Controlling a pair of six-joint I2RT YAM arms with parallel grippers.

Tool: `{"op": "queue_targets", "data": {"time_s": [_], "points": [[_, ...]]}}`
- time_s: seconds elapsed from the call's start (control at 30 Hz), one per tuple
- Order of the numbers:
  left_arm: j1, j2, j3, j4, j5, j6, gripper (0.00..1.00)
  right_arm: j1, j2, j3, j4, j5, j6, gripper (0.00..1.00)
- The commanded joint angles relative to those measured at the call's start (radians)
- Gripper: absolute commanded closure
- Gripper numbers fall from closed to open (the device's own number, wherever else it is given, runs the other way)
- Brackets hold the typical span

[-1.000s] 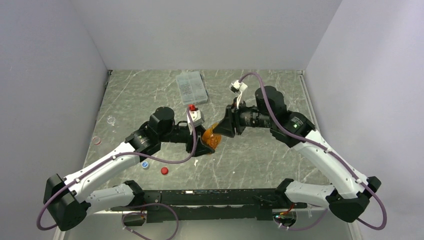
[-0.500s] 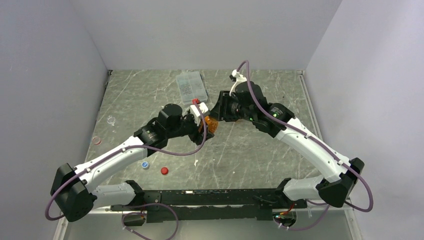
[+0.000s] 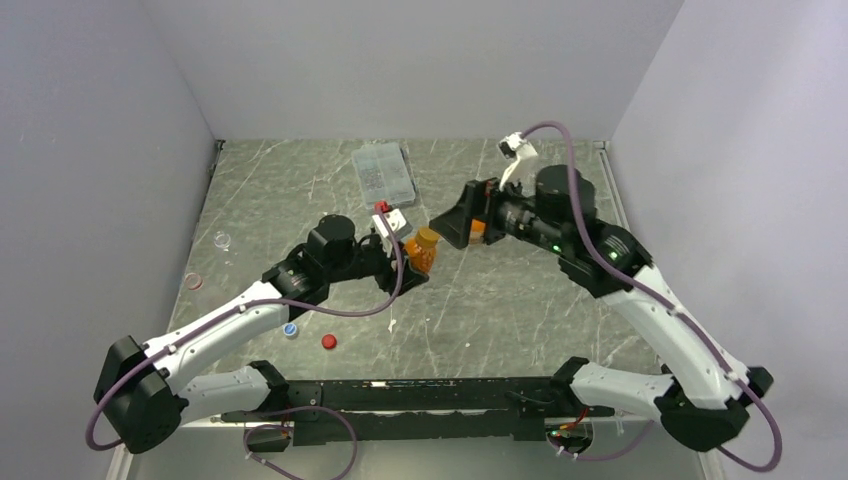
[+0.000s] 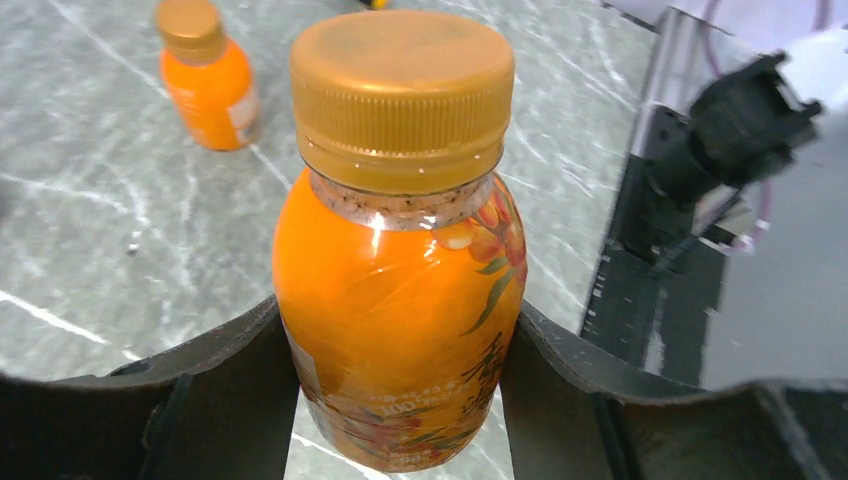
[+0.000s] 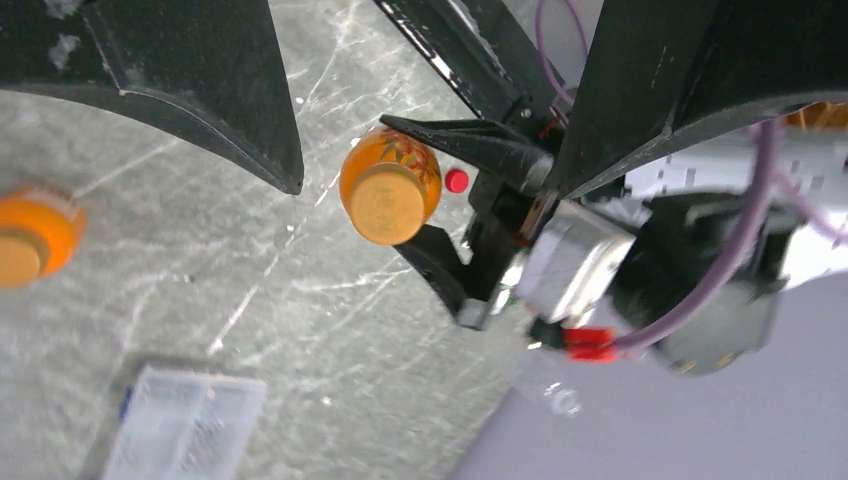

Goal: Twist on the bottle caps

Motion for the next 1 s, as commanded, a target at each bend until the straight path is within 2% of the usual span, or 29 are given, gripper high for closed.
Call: {"op": "queue_targets", "data": {"time_s": [0.0,0.07,0.2,0.33,0.67,0.97], "points": [[0.017,-0.060,-0.014,0.067,0.276,-0.054,1.00,-0.025,-0.077,-0.066,0.094,-0.257,-0.226,0.00],[0.022,-0.075,-0.023,0.094,0.392,-0.075,1.00,-0.044,-0.101,-0.110,0.113,-0.375,-0.282,0.01],[0.026,-0.070,-0.029,0.153,0.636,-0.131,1.00,-0.065,-0.129,-0.171,0.173,-0.626,-0.329,0.07],[0.026,-0.052,-0.036,0.221,0.751,-0.193,1.00,-0.066,-0.110,-0.191,0.208,-0.755,-0.327,0.15],[0.027,-0.049,-0.024,0.211,0.756,-0.191,1.00,-0.065,-0.089,-0.212,0.281,-0.821,-0.284,0.33],[0.026,-0.034,-0.012,0.210,0.741,-0.185,1.00,-0.056,-0.083,-0.211,0.263,-0.798,-0.298,0.35]]}}
